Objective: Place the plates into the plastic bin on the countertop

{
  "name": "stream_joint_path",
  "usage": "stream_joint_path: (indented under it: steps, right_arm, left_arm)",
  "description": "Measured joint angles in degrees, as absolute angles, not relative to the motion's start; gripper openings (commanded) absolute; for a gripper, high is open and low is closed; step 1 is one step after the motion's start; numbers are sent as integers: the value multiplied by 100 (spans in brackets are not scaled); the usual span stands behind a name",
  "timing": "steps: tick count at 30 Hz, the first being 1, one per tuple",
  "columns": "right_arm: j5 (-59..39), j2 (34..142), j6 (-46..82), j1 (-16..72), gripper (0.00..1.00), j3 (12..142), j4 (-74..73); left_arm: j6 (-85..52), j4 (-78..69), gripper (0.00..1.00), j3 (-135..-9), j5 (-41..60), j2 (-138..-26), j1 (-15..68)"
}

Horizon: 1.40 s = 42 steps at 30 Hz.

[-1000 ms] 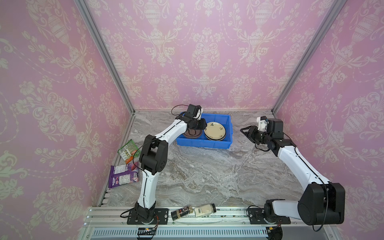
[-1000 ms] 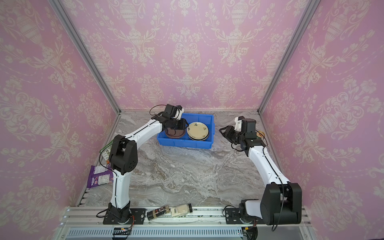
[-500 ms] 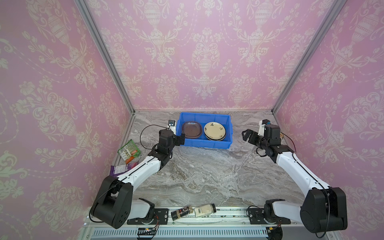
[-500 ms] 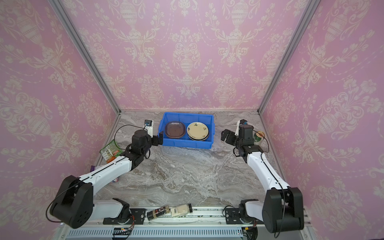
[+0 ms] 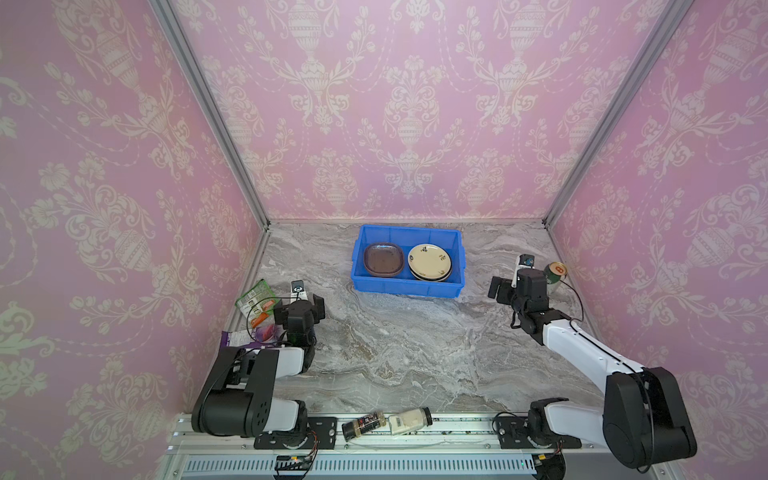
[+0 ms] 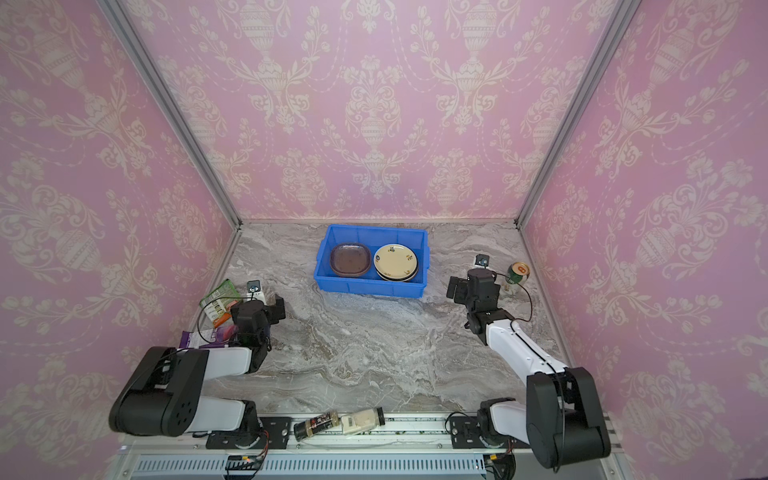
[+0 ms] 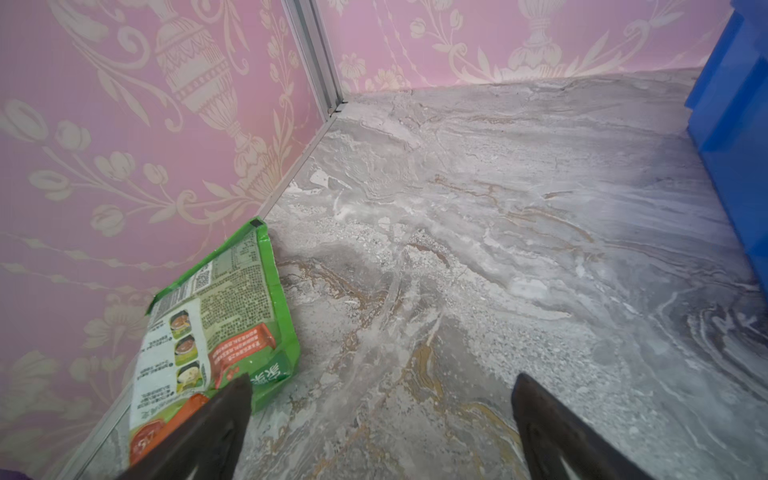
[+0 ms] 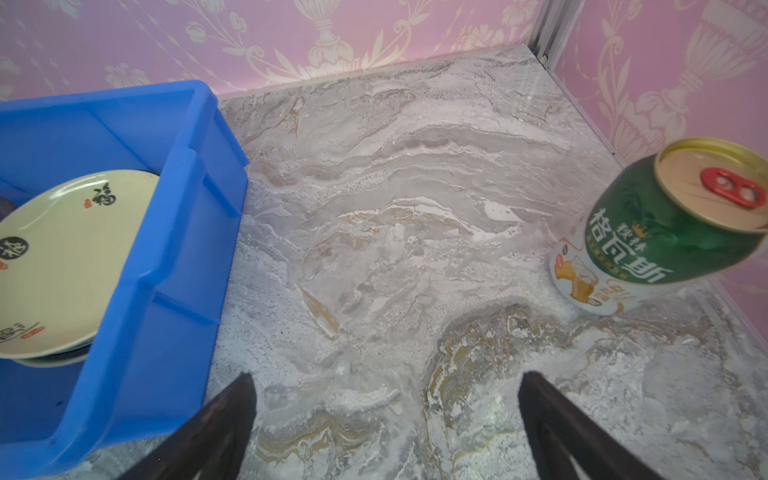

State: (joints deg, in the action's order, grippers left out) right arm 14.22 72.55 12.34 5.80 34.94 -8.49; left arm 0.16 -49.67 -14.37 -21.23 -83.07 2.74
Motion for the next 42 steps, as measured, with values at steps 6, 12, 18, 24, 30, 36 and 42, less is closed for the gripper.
stream_joint_path:
  steps: [6, 12, 18, 24, 30, 36, 42]
  right_arm:
    - [1931, 7249, 972, 344, 100, 2930, -1507]
    - [1579, 7533, 989, 69, 100, 2200, -2792]
    - [731, 8676, 670, 49, 100, 1988, -4744]
    - [668, 8792, 445, 172, 100, 1966, -5070]
    - [611, 8792, 377, 202, 100, 1966, -5258]
    - [572, 8792, 333, 200, 100, 1966, -5286]
    - [526, 8792, 314, 185, 100, 1997, -5286]
  left_arm:
    - [-102, -6274, 99, -1433, -1870, -9474, 106]
    - [-137, -6510, 99, -1577, -1673, -9445, 43]
    - [-134, -6558, 99, -1627, -1522, -9445, 43]
    - [-134, -6342, 99, -1787, -1507, -9445, 43]
    - [-134, -6228, 99, -1868, -1505, -9445, 43]
    - [-134, -6163, 99, -1870, -1503, -9445, 43]
    - [-134, -6160, 99, -1872, -1503, -9445, 43]
